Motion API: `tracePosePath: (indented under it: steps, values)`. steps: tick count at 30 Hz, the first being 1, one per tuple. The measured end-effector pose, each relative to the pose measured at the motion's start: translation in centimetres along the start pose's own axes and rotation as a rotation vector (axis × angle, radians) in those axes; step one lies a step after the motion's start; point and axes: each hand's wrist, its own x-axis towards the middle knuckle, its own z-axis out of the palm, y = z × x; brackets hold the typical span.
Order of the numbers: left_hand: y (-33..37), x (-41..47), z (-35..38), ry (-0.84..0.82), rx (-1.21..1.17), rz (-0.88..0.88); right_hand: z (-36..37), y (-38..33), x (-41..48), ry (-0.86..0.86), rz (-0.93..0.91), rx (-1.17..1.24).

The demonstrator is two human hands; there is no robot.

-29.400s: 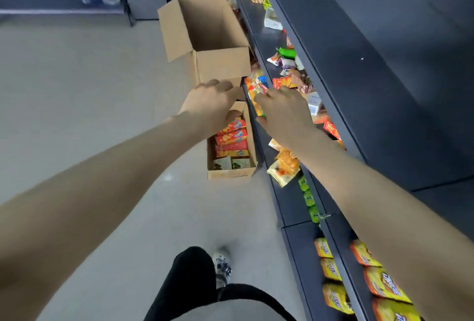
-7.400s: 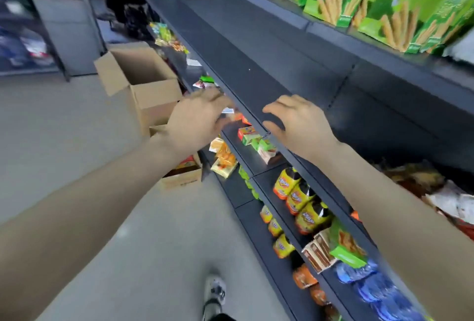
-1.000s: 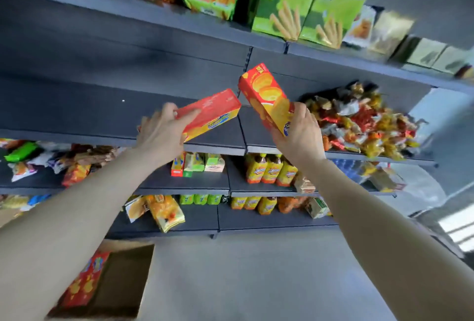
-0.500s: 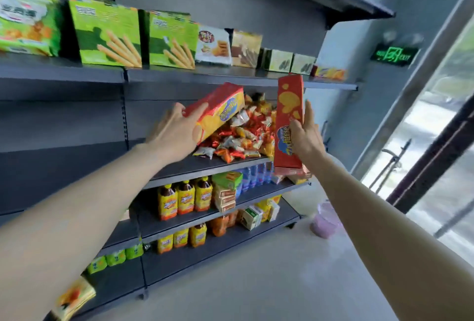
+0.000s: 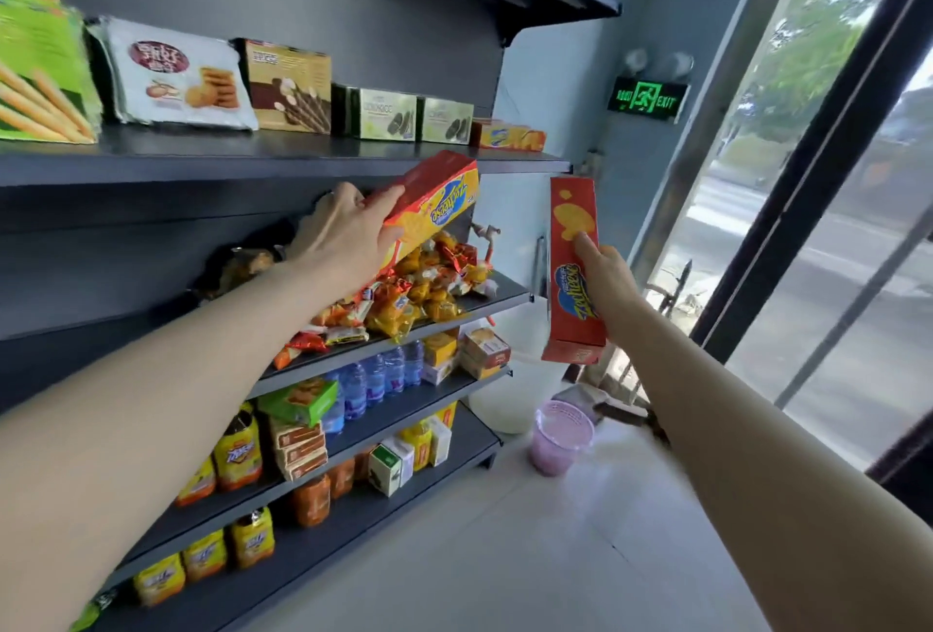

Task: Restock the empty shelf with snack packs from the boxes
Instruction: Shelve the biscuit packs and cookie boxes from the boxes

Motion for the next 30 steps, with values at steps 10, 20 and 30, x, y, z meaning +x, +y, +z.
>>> tracePosePath:
  steps: [10, 20, 30]
  values:
    - [2.9, 15.5, 6.5, 0.13, 0.05, 0.053, 0.8, -0.8, 14.9, 0.067, -0.218, -0.412]
    - [3.1, 31.6, 10.8, 0.203, 0.062, -0.007, 2.2, -4.8, 33.2, 0.143, -0.54, -0.891]
    - [3.4, 40.7, 13.5, 0.247, -0.012, -0.222, 7.0, -6.7, 48.0, 0.066, -1.026, -1.034]
